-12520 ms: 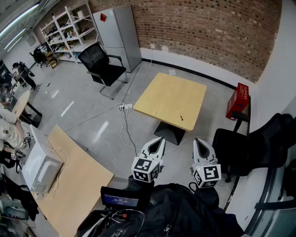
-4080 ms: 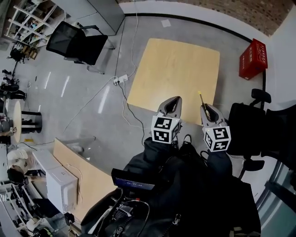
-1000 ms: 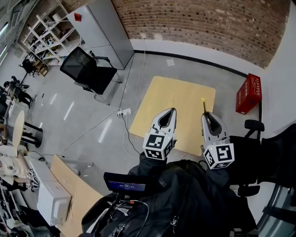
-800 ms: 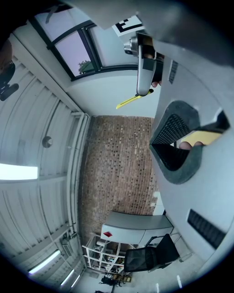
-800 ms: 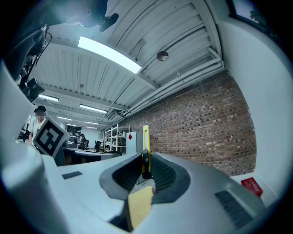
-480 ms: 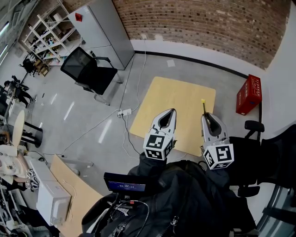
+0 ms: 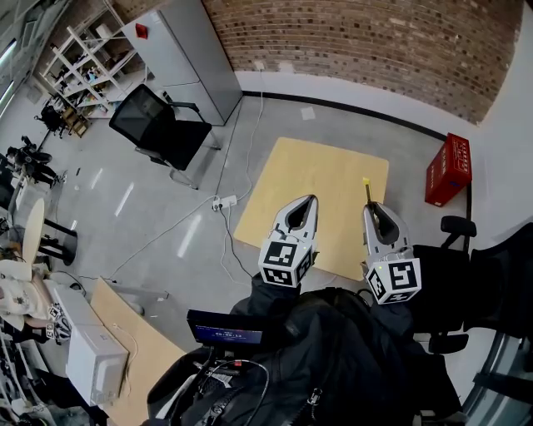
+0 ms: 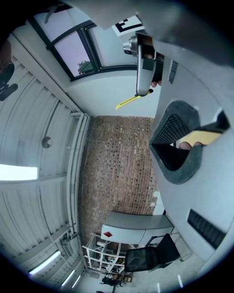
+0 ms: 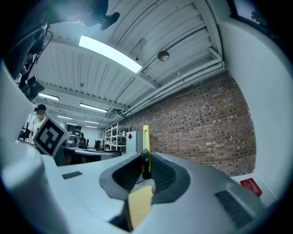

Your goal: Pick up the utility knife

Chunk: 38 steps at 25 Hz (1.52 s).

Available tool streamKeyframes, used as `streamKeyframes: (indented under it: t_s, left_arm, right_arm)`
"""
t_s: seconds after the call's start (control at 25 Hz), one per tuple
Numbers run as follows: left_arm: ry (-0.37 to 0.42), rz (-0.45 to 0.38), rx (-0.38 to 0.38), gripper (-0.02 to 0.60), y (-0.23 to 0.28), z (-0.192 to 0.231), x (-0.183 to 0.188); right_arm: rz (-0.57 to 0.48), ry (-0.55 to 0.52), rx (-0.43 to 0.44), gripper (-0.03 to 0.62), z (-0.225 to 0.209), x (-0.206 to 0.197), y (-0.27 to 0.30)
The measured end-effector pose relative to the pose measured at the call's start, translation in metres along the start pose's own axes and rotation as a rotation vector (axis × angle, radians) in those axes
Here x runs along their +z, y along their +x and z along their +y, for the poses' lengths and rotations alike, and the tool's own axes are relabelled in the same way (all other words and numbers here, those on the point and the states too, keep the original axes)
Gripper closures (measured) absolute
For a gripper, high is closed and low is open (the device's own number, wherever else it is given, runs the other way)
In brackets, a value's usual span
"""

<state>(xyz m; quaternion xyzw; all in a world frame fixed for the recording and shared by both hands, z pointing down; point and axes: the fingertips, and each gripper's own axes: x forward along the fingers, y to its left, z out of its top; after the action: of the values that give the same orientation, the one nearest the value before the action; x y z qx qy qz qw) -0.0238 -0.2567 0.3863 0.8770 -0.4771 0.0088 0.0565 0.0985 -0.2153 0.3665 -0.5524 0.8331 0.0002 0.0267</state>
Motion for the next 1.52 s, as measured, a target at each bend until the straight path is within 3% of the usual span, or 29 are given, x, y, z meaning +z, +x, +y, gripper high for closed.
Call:
streamKeyframes:
  t_s: [1.52]
  left_arm:
    - [0.005, -0.004, 0.001, 0.581, 0.0046, 0.0019, -0.0047]
  right_arm:
    - [0.015, -0.003, -0.002, 0.531, -0.0017, -0.0056, 0.0017]
